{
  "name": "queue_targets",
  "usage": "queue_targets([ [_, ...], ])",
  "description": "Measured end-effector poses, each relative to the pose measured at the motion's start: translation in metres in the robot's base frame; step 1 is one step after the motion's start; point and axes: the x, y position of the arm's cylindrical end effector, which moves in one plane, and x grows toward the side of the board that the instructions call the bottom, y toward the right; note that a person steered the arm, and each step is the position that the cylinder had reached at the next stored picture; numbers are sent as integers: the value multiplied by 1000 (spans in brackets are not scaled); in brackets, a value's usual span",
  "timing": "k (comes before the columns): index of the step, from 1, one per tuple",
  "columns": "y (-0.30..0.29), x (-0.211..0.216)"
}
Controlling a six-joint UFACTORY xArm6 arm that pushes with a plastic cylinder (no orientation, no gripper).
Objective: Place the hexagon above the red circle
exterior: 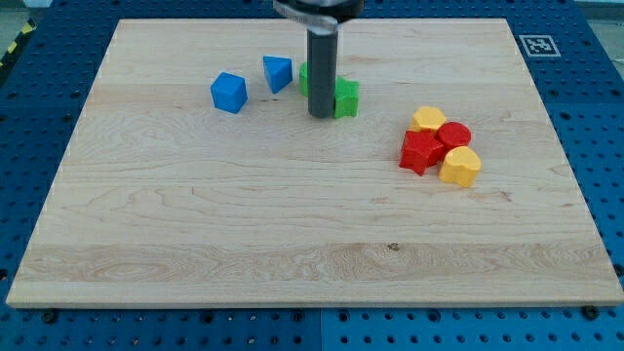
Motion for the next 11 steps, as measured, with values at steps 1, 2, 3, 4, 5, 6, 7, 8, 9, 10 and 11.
queue_targets([
  [1,0,-5],
  [2,-2,16],
  [3,-8,37],
  [4,-12,42],
  [5,-12,42],
  [6,-9,62],
  [7,40,78],
  [8,108,49],
  [9,137,17],
  [10,125,4],
  [11,86,-11],
])
